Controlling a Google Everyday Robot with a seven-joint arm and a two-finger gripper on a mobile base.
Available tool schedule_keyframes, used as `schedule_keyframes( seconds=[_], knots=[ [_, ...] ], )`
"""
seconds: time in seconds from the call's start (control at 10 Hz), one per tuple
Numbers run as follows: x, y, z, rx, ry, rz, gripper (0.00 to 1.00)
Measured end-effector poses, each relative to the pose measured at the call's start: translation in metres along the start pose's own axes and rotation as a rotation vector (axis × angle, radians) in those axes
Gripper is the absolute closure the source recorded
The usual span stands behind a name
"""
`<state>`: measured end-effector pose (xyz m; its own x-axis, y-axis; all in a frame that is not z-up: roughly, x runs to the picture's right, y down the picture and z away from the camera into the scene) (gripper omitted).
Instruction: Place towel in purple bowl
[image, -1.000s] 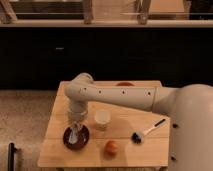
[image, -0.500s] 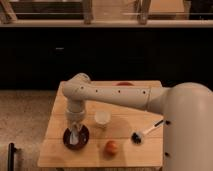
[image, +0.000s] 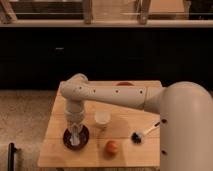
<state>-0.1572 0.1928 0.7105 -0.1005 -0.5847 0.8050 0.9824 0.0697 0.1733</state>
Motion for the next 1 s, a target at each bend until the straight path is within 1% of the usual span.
schedule_keyframes(
  seconds=[0.2, 0.3, 0.5, 0.7, 1.0],
  knots=[
    [0.0, -0.001, -0.002, -0.007, 0.001, -0.029, 0.26],
    [0.0, -0.001, -0.003, -0.011, 0.001, -0.039, 0.21],
    [-0.001, -0.003, -0.006, -0.02, 0.001, -0.065, 0.2],
    [-0.001, -0.001, -0.009, -0.024, 0.005, -0.073, 0.2],
    [-0.002, 0.004, -0.021, -0.024, 0.031, -0.069, 0.2]
  ],
)
